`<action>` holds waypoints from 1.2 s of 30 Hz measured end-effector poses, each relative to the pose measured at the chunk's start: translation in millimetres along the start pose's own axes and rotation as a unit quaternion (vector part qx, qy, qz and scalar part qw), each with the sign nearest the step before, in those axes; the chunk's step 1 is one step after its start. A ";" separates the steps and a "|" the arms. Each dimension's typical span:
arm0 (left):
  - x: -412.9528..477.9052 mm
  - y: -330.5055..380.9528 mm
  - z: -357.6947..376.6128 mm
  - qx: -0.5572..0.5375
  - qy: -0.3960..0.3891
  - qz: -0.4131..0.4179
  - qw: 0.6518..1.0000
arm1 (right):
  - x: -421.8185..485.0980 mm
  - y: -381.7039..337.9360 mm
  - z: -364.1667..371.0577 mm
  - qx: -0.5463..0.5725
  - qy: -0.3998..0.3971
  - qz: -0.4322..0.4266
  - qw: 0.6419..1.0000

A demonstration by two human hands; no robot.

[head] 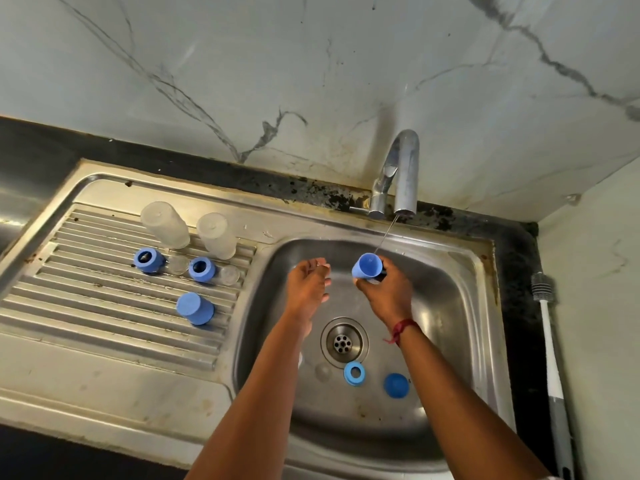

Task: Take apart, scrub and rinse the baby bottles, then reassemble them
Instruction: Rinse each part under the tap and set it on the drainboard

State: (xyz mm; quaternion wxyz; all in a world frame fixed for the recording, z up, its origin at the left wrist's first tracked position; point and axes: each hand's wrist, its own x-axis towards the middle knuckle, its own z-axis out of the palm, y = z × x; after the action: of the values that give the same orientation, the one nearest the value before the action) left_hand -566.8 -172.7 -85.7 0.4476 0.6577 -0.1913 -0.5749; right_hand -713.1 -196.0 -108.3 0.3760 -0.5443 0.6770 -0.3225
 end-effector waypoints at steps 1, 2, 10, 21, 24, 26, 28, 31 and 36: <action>-0.1 -0.1 0.7 0.000 -0.002 0.003 1.000 | 1.0 -3.1 -0.4 -0.010 0.024 -0.010 1.000; -0.7 -0.5 1.4 0.002 -0.003 0.005 1.000 | 2.2 -5.2 -1.2 -0.027 0.052 -0.016 0.998; -2.6 -8.9 5.8 0.018 -0.006 0.006 1.000 | 8.6 -11.5 -1.8 -0.052 0.074 0.005 0.996; -1.4 -15.8 7.1 0.038 -0.014 0.008 0.999 | 4.2 -9.7 2.6 -0.031 -0.028 0.002 0.999; -0.9 -17.3 6.3 0.046 -0.017 0.015 0.999 | 3.2 -10.1 2.6 -0.012 0.024 0.012 1.000; -0.9 -18.1 5.7 0.047 -0.017 0.016 0.999 | 2.0 -8.5 2.0 -0.019 0.032 0.024 0.999; -0.6 -18.9 5.2 0.050 -0.018 0.016 0.998 | -0.3 -6.0 2.5 -0.022 0.018 0.004 1.000; 0.0 -20.0 5.5 0.058 -0.017 0.019 0.998 | -1.2 -2.0 1.6 -0.035 0.050 -0.001 0.998; -1.3 -18.9 10.0 0.068 -0.036 0.024 0.997 | -4.0 9.9 -1.8 -0.071 0.089 -0.045 0.992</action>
State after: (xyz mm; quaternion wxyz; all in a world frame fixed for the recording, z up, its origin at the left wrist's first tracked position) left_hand -581.4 -165.6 -99.6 0.4081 0.6606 -0.2619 -0.5731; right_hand -719.0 -190.1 -115.1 0.2597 -0.5685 0.7037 -0.3379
